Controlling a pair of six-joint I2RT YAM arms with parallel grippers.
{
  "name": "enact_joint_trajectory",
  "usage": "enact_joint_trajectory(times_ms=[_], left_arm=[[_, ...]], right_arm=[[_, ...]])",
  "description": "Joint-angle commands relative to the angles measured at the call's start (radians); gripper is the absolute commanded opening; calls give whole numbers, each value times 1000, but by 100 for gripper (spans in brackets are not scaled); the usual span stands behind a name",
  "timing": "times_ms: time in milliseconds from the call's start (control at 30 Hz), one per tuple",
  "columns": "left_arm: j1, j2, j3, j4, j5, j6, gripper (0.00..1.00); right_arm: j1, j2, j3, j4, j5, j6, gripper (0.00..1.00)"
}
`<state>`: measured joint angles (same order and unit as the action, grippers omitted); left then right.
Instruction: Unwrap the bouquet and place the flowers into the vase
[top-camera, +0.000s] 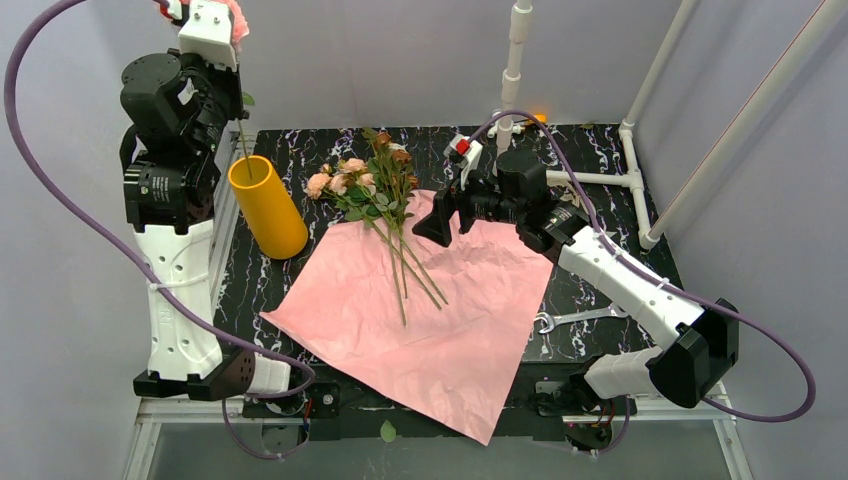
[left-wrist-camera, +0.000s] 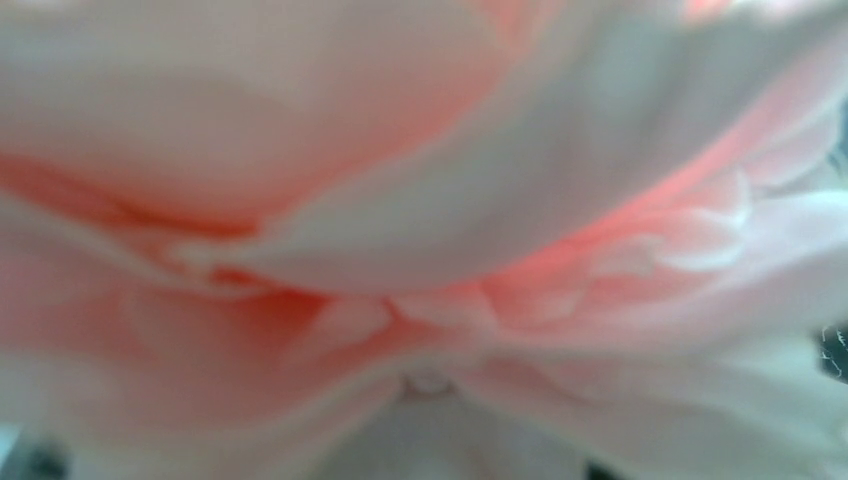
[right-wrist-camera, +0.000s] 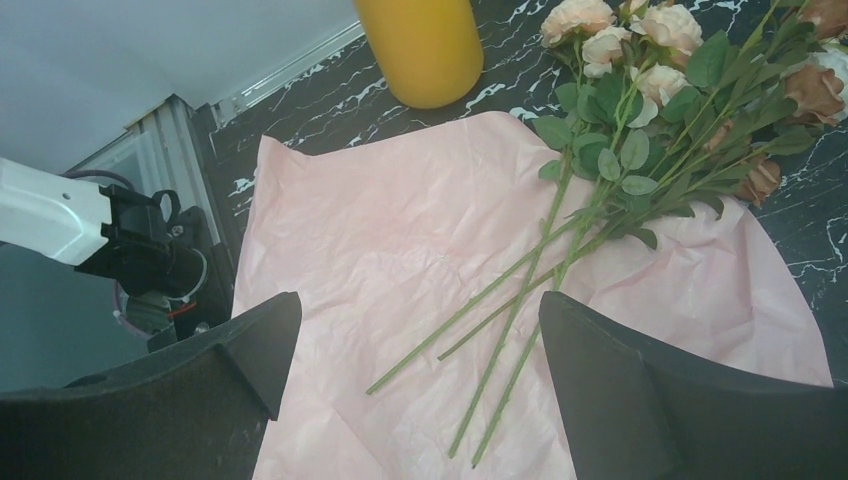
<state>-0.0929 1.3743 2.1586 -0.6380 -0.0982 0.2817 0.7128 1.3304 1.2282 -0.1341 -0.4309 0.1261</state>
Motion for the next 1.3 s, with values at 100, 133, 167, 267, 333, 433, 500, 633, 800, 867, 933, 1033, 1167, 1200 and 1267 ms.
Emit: enact_joint_trajectory(times_ms=[100,133,167,267,333,433,500,633,800,867,933,1033,1167,1200,1267], left_arm=[[158,13,-92,51,137,-137,0],[187,20,-108,51,175,-165,0],[222,28,-124,52,201,-193,0],[273,45,-187,64,256,-231,0],[292,47,-235,80,272,-241,0],[323,68,-278,77,294,-264,1],[342,77,-310,83,313,-272,4],[357,72,-369,96,326,-274,20],[362,58,-369,65,337,-269,52],[363,48,-364,46,327,-266,64],[364,37,-357,16,313,-260,75],[367,11,-351,-39,294,-256,89],[375,-55,-368,-114,273,-267,98],[375,-77,-375,-126,269,-270,98],[375,-123,-389,-140,252,-274,98]], right_arm=[[-3,-29,-6,-9,-23,-36,98],[-3,-29,-7,-11,-28,-42,98],[-3,-28,-8,-13,-31,-48,98],[-3,-23,-10,-19,-31,-59,98],[-3,-16,-12,-22,-30,-65,98],[-3,-7,-17,-22,-31,-71,98],[-3,-2,-20,-19,-28,-72,98],[-3,8,-20,-26,-12,-83,98],[-3,31,-4,-53,11,-91,98],[-3,42,3,-64,19,-91,98],[-3,51,7,-73,34,-91,98],[-3,64,14,-90,62,-98,98],[-3,82,27,-122,135,-113,98],[-3,88,31,-129,159,-113,98],[-3,106,44,-148,205,-105,98]])
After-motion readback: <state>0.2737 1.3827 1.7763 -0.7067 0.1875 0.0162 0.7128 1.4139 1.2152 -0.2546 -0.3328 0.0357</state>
